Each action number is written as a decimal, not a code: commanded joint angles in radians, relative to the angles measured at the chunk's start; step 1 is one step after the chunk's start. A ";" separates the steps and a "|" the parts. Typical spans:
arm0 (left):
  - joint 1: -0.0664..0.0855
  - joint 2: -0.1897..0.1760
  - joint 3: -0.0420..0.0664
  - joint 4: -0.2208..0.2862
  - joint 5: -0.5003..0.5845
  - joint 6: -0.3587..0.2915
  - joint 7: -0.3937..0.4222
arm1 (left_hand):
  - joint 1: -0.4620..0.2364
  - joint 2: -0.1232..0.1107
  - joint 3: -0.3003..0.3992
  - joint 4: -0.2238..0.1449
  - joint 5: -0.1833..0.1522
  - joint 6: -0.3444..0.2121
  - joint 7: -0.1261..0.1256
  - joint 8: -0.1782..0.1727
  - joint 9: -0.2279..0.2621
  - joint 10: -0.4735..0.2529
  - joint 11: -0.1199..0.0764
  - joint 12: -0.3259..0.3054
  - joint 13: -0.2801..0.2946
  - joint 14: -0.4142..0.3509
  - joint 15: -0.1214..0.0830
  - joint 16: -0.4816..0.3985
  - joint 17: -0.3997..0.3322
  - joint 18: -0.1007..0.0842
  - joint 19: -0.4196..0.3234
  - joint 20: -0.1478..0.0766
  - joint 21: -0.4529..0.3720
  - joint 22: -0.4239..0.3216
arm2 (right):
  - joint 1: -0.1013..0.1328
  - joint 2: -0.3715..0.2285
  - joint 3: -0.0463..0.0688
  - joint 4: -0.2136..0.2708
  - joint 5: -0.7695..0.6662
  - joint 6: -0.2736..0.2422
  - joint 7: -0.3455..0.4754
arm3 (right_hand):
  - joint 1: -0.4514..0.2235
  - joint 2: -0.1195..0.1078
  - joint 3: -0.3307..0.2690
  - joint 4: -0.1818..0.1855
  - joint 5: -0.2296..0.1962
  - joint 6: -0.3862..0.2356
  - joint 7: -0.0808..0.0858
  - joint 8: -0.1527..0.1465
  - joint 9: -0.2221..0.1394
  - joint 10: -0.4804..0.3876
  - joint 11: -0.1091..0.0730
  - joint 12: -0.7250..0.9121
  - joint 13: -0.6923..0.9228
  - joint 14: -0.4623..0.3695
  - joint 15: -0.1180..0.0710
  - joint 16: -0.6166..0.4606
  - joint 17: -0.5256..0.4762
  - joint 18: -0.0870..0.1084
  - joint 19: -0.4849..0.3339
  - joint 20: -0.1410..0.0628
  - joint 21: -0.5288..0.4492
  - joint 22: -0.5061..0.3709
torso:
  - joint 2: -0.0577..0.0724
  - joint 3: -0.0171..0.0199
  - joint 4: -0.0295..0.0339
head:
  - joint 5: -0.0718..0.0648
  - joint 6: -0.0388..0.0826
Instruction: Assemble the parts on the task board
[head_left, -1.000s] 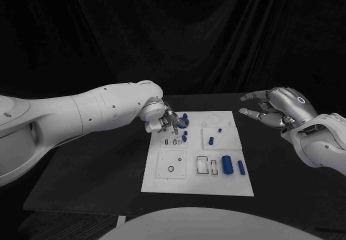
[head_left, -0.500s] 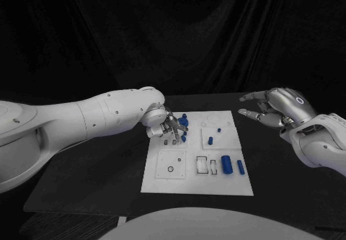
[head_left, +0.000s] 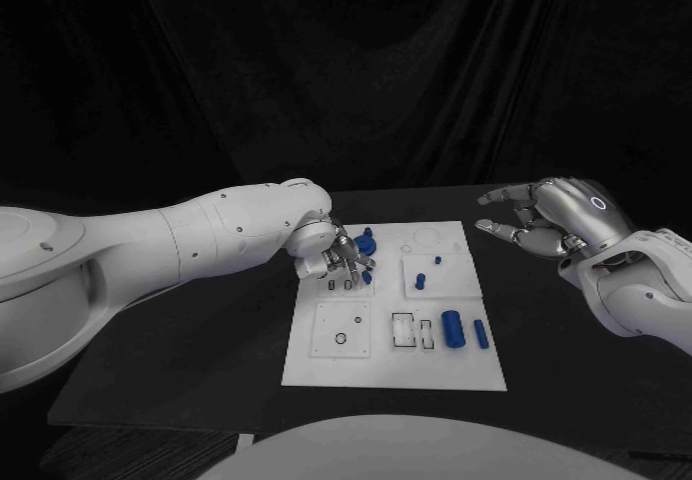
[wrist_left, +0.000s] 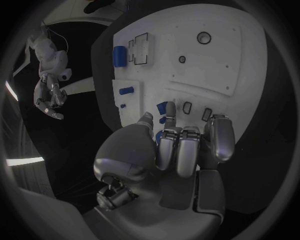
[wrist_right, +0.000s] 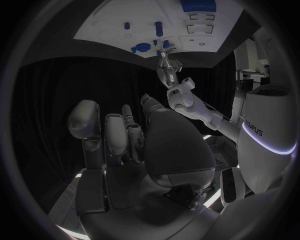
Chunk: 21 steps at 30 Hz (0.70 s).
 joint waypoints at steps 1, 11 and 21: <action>-0.005 0.009 0.001 -0.009 0.001 0.000 -0.010 | 0.010 0.000 0.010 -0.002 -0.003 0.005 -0.003 -0.007 0.002 0.104 -0.009 -0.001 0.262 0.102 -0.006 0.003 0.263 -0.008 0.002 -0.001 0.001 0.092 | -0.002 -0.001 0.001 0.003 -0.003 -0.025 0.003 | 0.000 -0.007 0.001 0.006 0.005 0.006 0.000 0.004 0.001 0.021 0.007 -0.005 0.143 0.037 0.010 -0.002 -0.001 0.007 0.007 0.001 0.002 0.128 | 0.000 0.0030 -0.0006 | 0.006 0.000; -0.018 0.034 0.001 -0.045 0.001 0.002 -0.003 | 0.014 0.003 0.019 -0.009 0.001 0.003 -0.003 -0.014 0.006 0.104 -0.009 -0.001 0.262 0.102 -0.007 0.003 0.263 -0.007 -0.002 -0.001 -0.003 0.090 | -0.003 -0.002 0.001 0.003 -0.003 -0.026 0.006 | -0.001 -0.007 0.000 0.007 0.004 0.006 0.000 0.003 0.000 0.019 0.007 -0.010 0.139 0.037 0.010 -0.003 -0.002 0.007 0.007 0.001 -0.001 0.128 | -0.005 0.0066 -0.0011 | 0.009 0.000; -0.026 0.048 0.001 -0.061 0.001 0.010 0.001 | 0.015 0.004 0.021 -0.010 0.001 0.003 -0.003 -0.016 0.007 0.104 -0.009 -0.001 0.262 0.102 -0.007 0.003 0.263 -0.008 -0.001 -0.002 -0.002 0.090 | -0.003 -0.003 0.001 0.004 -0.003 -0.033 0.011 | -0.001 -0.007 0.000 0.007 0.005 0.005 0.000 0.002 0.000 0.015 0.007 -0.016 0.133 0.035 0.010 -0.012 -0.009 0.009 0.005 0.001 -0.013 0.125 | -0.006 0.0057 -0.0010 | 0.015 0.000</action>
